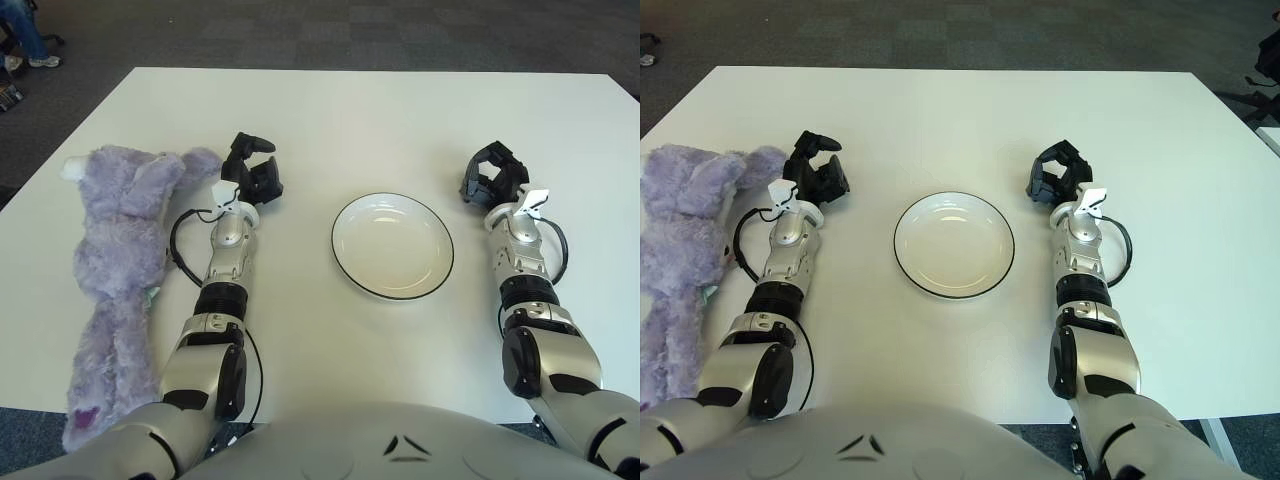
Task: Put the doll into the plate.
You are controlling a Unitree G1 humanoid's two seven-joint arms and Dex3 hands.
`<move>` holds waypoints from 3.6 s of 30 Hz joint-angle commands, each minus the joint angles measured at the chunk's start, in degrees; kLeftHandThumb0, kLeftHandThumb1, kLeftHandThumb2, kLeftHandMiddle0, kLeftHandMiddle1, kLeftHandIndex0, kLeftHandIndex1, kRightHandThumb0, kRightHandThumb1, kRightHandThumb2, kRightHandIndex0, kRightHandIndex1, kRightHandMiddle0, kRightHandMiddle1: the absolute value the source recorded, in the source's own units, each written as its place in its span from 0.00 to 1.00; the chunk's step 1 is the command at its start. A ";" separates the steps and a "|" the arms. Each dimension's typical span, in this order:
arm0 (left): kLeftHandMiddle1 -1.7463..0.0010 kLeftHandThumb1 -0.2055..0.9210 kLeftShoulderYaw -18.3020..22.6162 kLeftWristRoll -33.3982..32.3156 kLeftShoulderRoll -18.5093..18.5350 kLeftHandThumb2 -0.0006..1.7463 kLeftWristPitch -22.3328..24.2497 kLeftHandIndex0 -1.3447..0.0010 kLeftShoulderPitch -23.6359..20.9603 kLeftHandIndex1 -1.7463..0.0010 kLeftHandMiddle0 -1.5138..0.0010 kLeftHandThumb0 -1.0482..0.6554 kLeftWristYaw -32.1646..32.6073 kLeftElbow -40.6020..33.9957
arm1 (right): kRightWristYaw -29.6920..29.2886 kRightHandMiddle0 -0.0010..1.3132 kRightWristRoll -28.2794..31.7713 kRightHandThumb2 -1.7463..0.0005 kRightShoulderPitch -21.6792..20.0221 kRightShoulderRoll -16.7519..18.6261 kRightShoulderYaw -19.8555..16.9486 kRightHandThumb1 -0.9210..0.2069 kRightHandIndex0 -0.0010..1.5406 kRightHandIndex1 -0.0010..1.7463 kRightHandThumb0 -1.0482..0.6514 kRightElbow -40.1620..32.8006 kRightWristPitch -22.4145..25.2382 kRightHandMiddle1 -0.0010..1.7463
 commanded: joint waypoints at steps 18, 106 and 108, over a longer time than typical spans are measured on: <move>0.00 0.64 -0.15 0.25 -0.02 0.61 0.38 0.66 3.92 0.00 0.24 0.37 0.77 0.44 | 0.19 0.45 0.07 0.27 1.36 0.97 0.36 0.50 0.81 1.00 0.34 2.13 1.42 1.00; 0.00 0.59 -2.31 21.76 12.50 0.66 -3.09 0.72 18.08 0.00 0.73 0.61 1.01 -45.02 | -5.67 0.42 -3.08 0.30 4.83 2.74 3.65 0.47 0.74 1.00 0.35 -1.74 -6.88 1.00; 0.00 0.61 -1.81 21.51 13.16 0.65 -1.59 0.73 19.14 0.00 0.74 0.61 0.33 -47.25 | -5.48 0.42 -2.99 0.30 4.69 2.62 3.60 0.47 0.74 1.00 0.35 -1.54 -6.91 1.00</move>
